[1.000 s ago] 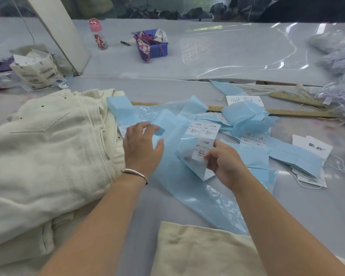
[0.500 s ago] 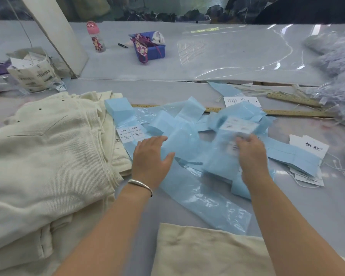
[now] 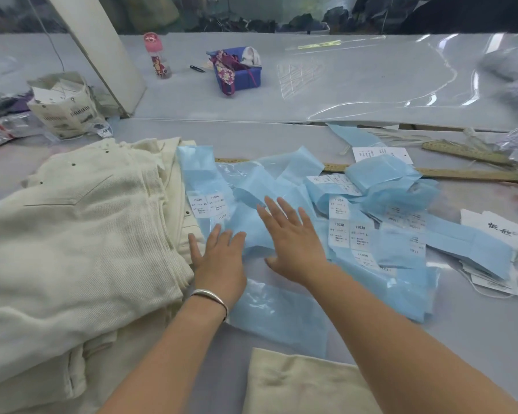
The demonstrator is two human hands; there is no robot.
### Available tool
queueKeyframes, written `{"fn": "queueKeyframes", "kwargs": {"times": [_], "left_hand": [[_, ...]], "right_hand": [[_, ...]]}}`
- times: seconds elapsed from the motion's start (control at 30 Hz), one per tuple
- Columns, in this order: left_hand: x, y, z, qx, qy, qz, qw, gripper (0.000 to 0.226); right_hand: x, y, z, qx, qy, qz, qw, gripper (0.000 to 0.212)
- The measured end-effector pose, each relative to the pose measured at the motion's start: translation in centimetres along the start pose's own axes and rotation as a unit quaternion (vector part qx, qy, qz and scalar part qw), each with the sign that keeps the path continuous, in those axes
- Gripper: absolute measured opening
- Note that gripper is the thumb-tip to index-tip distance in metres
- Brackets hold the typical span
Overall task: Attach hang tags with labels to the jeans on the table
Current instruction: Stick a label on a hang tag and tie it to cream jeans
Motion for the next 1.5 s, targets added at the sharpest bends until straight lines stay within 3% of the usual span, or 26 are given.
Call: {"fn": "queueKeyframes", "kwargs": {"times": [0.07,0.13,0.23,0.3,0.4,0.57,0.63,0.73,0.8,0.87,0.9,0.97,1.03,1.13,1.2,1.3,1.47,1.5], "left_hand": [[-0.4,0.0,0.4,-0.028,0.019,-0.023,0.999,0.069],[-0.9,-0.1,0.2,-0.047,0.046,-0.055,0.996,0.070],[-1.2,-0.8,-0.5,-0.040,0.059,-0.107,0.992,0.079],[-1.4,-1.6,-1.2,-0.012,0.047,-0.148,0.988,0.079],[-1.0,-3.3,-2.0,0.017,0.017,-0.126,0.992,0.094],[0.0,-5.0,-1.2,0.042,0.059,-0.045,0.996,0.104],[-0.1,-4.8,-0.8,0.039,0.040,-0.046,0.997,0.091],[0.2,-4.2,-0.7,0.045,-0.022,-0.017,0.999,0.052],[0.3,-3.9,-0.6,0.034,-0.015,0.001,0.999,0.045],[0.2,-3.7,-0.6,0.015,0.038,-0.007,0.999,0.051],[0.2,-3.6,-0.6,0.008,0.059,-0.017,0.998,0.053],[-0.1,-3.5,-0.8,0.000,0.074,-0.045,0.996,0.059],[-0.5,-3.6,-0.8,-0.004,0.087,-0.079,0.993,0.055],[-1.9,-3.8,-0.8,0.010,0.199,-0.175,0.964,0.036],[-2.9,-4.2,-0.9,-0.002,0.293,-0.194,0.936,0.062],[-3.7,-4.9,-1.7,-0.037,0.414,-0.135,0.899,0.085],[-4.5,-6.3,-3.7,-0.003,0.506,-0.082,0.858,0.043],[-4.9,-6.4,-4.0,-0.010,0.538,-0.082,0.839,0.032]], "right_hand": [[0.5,-1.6,-0.5,0.019,0.001,0.048,0.999,0.104],[0.2,-2.3,-1.3,0.047,-0.032,0.051,0.997,0.099],[-0.8,-1.9,-2.1,0.083,-0.061,-0.054,0.993,0.062],[-1.1,-2.1,-2.8,0.131,-0.057,-0.101,0.985,0.053],[-1.4,-3.9,-4.1,0.201,-0.077,-0.131,0.968,0.025],[-0.5,-8.4,-3.9,0.123,-0.085,-0.078,0.986,0.066],[0.4,-9.9,-3.9,0.099,-0.062,-0.033,0.993,0.079],[1.8,-11.1,-4.2,0.130,-0.061,0.052,0.988,0.100],[1.9,-11.3,-4.5,0.147,-0.007,0.031,0.989,0.076],[1.3,-11.4,-4.7,0.137,0.026,-0.046,0.989,0.026],[0.9,-11.3,-5.1,0.139,-0.008,-0.076,0.987,0.007],[0.0,-10.9,-5.6,0.171,-0.127,-0.104,0.971,0.020],[-1.0,-10.3,-6.1,0.213,-0.275,-0.124,0.929,0.022],[-2.8,-8.6,-5.5,0.230,-0.461,-0.112,0.850,0.021],[-4.2,-7.1,-5.0,0.202,-0.518,-0.099,0.825,0.018],[-6.5,-4.8,-3.8,0.138,-0.517,-0.106,0.838,0.009],[-10.1,-1.9,-3.1,0.061,-0.589,-0.126,0.796,0.005],[-10.5,-1.5,-3.3,0.064,-0.602,-0.131,0.785,0.013]]}}
Point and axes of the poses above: each hand's wrist, its own y-axis away from the middle knuckle, its own x-axis out of the palm, z = x × y, the point moved 3 cm from there along -y, towards the middle knuckle, and after that the axes turned 3 degrees about z, right-handed, at the moved point
